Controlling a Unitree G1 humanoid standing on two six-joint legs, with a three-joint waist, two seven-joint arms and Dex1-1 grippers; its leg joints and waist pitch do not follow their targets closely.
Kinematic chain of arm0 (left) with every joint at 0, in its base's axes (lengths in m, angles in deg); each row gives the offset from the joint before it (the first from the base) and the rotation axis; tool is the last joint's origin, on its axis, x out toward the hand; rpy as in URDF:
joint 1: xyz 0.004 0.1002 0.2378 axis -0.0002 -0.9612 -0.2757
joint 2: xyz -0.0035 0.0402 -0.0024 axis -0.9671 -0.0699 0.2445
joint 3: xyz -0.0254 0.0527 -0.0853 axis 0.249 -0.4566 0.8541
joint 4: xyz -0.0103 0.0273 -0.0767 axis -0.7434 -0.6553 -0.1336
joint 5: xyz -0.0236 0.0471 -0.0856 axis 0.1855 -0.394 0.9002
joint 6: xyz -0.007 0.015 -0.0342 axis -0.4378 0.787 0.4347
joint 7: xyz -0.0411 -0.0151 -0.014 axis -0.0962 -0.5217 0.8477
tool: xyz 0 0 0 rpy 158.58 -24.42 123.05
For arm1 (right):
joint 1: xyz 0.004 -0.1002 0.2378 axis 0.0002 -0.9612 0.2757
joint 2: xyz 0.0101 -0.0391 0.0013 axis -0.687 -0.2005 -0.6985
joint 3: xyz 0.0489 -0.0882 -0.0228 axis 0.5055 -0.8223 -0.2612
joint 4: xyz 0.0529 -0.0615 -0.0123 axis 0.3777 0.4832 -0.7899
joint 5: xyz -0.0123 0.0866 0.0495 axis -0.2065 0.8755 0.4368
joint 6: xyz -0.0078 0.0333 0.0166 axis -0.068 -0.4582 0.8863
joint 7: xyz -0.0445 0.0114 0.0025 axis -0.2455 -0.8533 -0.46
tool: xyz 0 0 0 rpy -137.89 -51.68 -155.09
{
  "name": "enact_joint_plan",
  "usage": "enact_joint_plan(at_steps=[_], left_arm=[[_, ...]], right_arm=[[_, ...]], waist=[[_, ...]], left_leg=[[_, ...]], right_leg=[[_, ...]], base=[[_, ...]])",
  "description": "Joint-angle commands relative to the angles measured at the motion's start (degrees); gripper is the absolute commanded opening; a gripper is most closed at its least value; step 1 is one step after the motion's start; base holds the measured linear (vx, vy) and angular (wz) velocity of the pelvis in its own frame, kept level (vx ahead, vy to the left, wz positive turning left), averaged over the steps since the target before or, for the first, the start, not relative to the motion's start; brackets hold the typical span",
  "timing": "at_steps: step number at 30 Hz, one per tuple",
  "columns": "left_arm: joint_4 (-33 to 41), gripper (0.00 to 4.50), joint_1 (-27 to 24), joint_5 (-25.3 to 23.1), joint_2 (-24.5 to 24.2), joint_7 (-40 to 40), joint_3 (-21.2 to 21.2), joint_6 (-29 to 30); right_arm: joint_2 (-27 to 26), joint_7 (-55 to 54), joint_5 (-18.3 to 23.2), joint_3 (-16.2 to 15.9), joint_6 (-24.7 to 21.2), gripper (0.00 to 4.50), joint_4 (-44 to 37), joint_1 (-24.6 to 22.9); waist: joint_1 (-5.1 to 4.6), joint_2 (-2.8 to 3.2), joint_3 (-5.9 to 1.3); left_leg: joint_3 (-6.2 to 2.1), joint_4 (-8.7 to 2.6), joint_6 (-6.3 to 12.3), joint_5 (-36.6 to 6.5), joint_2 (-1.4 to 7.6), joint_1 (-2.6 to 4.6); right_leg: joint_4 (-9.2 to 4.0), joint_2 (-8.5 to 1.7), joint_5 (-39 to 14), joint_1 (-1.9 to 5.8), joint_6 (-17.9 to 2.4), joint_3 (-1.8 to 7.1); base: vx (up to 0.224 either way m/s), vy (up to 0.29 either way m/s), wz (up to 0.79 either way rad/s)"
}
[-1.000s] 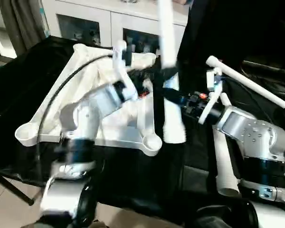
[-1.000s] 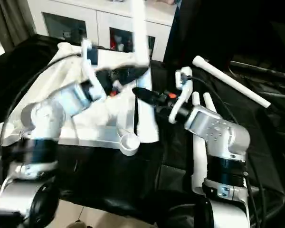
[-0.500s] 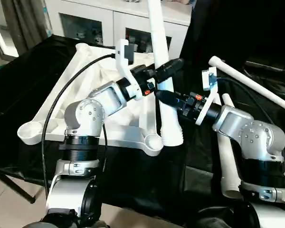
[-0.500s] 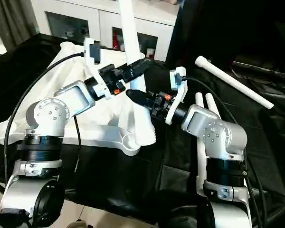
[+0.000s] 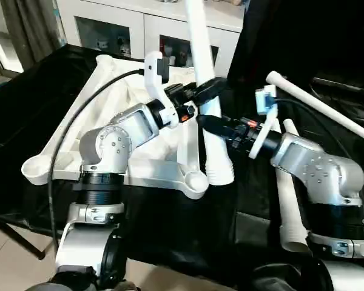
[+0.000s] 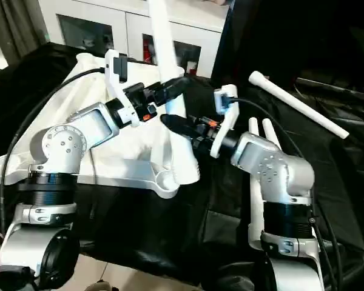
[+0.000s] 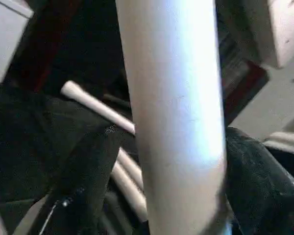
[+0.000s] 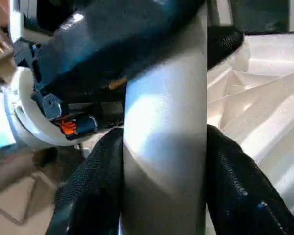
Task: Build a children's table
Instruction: Pick table leg
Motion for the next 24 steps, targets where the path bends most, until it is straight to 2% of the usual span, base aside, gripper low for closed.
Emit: enact_joint_plan(at_steps=[1, 7, 9, 11, 15, 21, 22, 23, 24], left_arm=[[1.0, 3.13, 0.7, -1.2, 0.7, -1.1, -2.1, 0.6], [0.1, 2.65, 0.7, -3.3, 0.8, -3.2, -3.4, 0.0], [-0.8, 2.65, 1.1, -3.8, 1.0, -4.6, -2.5, -0.9], [-2.3, 2.34, 2.2, -4.4, 1.2, -6.7, -0.6, -2.8], [-3.4, 2.10, 2.8, -4.6, 0.4, -7.4, 0.3, -4.2], [-3.1, 1.99, 2.8, -4.1, 0.0, -7.5, 1.4, -4.2], [-3.1, 1.99, 2.7, -4.0, -0.1, -7.3, 1.4, -4.2], [-3.1, 1.98, 2.7, -4.0, -0.1, -7.3, 1.4, -4.2], [-3.1, 1.97, 2.7, -4.0, -0.2, -7.1, 1.4, -4.3]], right_arm=[[0.0, -1.8, -2.1, -1.1, 2.5, 1.83, -1.6, 0.6], [-0.7, -4.6, -4.1, -2.7, 4.7, 1.83, -1.3, 1.2], [-0.8, -5.4, -4.9, -3.1, 5.5, 1.83, -1.0, 1.3], [-1.0, -6.5, -6.1, -3.7, 6.9, 1.83, -0.7, 1.4], [-0.8, -7.0, -7.4, -4.9, 8.6, 1.83, -0.4, 1.3], [-0.5, -6.6, -8.1, -6.5, 10.1, 1.83, -0.5, 0.5], [-0.8, -5.8, -6.9, -6.2, 9.6, 1.83, -0.6, 0.4], [-0.8, -5.7, -6.9, -6.2, 9.6, 2.39, -0.6, 0.4], [-0.7, -5.5, -6.7, -6.1, 9.4, 2.53, -0.6, 0.4]], waist=[[-0.06, 0.68, -4.07], [-0.13, 0.67, -4.06], [-0.14, 0.67, -4.08], [-0.18, 0.57, -4.13], [-0.16, 0.57, -4.08], [-0.20, 0.53, -4.02], [-0.18, 0.48, -4.04], [-0.17, 0.49, -4.05], [-0.17, 0.47, -4.03]], left_leg=[[-0.31, -3.34, -0.73, -2.7, 1.58, 0.47], [-0.37, -3.37, -0.62, -3.1, 1.57, 0.41], [-0.36, -3.36, -0.63, -3.0, 1.57, 0.45], [-0.32, -3.28, -0.50, -2.8, 1.47, 0.44], [-0.31, -3.29, -0.38, -2.9, 1.43, 0.41], [-0.30, -3.32, -0.16, -3.3, 1.49, 0.44], [-0.33, -3.33, -0.11, -3.4, 1.50, 0.45], [-0.30, -3.31, -0.05, -3.3, 1.48, 0.43], [-0.30, -3.30, -0.02, -3.3, 1.48, 0.42]], right_leg=[[-4.19, -4.03, 1.3, 3.78, -9.6, 2.69], [-4.15, -3.97, 1.9, 3.91, -9.9, 2.70], [-4.16, -3.96, 2.1, 3.90, -9.8, 2.69], [-4.15, -3.89, 2.8, 3.92, -9.8, 2.73], [-4.10, -3.89, 3.0, 3.93, -9.8, 2.74], [-4.09, -3.91, 2.7, 3.89, -10.1, 2.71], [-4.06, -3.91, 2.5, 3.94, -10.1, 2.71], [-4.09, -3.92, 2.6, 3.94, -10.1, 2.73], [-4.07, -3.90, 2.7, 3.93, -10.0, 2.73]], base=[[0.000, 0.000, 0.00], [0.000, 0.000, 0.00], [0.000, 0.000, 0.00], [0.000, 0.000, 0.00], [0.000, 0.000, 0.00], [0.000, 0.000, 0.00], [0.000, 0.000, 0.00], [0.000, 0.000, 0.00], [0.000, 0.000, 0.00]])
